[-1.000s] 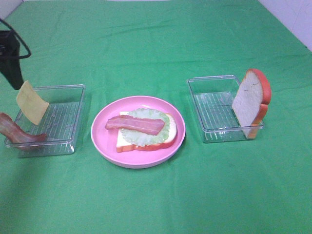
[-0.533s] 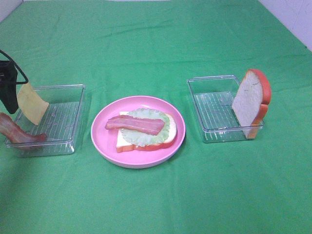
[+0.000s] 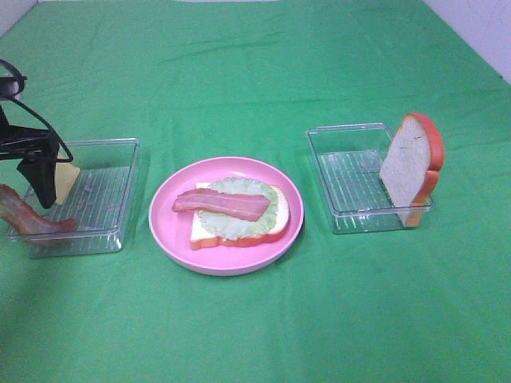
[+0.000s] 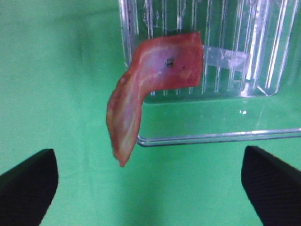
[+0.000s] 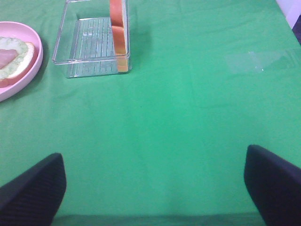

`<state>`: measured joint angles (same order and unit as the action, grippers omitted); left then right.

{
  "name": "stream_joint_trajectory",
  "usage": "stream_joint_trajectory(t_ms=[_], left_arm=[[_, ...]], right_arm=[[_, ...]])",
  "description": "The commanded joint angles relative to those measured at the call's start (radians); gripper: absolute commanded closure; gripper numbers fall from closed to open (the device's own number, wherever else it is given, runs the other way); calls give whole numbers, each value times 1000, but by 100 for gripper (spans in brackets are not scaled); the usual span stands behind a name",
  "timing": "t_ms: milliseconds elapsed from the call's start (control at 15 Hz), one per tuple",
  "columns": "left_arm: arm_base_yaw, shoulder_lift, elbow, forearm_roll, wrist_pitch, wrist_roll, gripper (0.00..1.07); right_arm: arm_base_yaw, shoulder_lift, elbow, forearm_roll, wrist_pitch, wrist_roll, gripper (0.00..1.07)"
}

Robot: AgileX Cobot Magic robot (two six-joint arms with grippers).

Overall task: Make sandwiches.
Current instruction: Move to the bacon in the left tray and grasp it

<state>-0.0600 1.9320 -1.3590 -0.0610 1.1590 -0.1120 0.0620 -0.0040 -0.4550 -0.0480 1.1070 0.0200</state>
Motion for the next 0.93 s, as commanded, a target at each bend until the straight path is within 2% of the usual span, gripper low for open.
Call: stream_joint_trajectory(t_ms=[67,267,333,400,467,533,600,933], left_arm=[[-4,27,8,13,-14,-13,9],[-4,43,8,13,-35,-13,9],[-4,43,8,13,-36,-13,12],[-4,43,8,13,-36,-12,17],[-4,43,8,13,-36,-10,27],[-4,43,8,17,-39,-10,41],[-4,43,8,21,-41,-10,46],[-4,43,8,11,-43,-14,45]], right_arm=[[-1,-24,3,-2,-6,-2,9],[-1,-24,3,-2,-6,-2,9],[-1,-24,3,-2,-6,-2,9],[-1,-24,3,-2,-6,-2,9],[-1,-24,3,-2,-6,-2,9],[-1,-24,3,-2,-6,-2,9],[-1,-24,3,-2,-6,-2,9],[-1,-24,3,-2,-6,-2,9]])
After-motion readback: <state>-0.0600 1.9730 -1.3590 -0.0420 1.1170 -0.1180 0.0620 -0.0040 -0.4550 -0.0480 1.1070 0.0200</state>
